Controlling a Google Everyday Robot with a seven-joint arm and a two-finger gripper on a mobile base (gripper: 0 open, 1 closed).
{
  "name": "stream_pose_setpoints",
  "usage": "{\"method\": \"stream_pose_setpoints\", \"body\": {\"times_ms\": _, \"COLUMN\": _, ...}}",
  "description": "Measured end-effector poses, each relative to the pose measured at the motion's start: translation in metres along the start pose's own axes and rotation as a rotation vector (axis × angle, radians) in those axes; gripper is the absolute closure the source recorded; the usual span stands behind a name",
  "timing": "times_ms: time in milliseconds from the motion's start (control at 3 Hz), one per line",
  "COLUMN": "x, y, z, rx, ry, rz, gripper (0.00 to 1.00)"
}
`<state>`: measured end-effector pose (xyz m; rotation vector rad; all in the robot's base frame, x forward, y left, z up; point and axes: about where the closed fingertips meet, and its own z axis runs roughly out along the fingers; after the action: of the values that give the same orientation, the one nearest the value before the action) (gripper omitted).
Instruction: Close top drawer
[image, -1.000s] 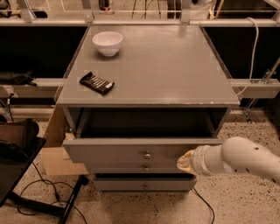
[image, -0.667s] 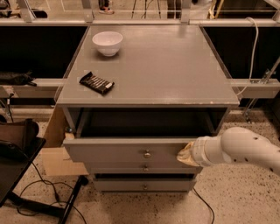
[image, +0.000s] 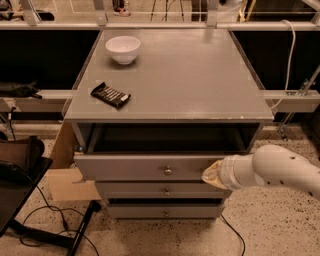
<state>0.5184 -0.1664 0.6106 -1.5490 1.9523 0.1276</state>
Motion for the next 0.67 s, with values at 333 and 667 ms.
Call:
{"method": "stream_pose_setpoints", "body": {"times_ms": 333, "x": 0.0000, "y": 0.0000, "z": 0.0000, "rx": 0.000, "ry": 0.000, "rz": 0.000, "gripper": 0.27}}
{"method": "stream_pose_setpoints", "body": {"times_ms": 667, "x": 0.0000, "y": 0.0000, "z": 0.0000, "rx": 0.000, "ry": 0.000, "rz": 0.000, "gripper": 0.04}}
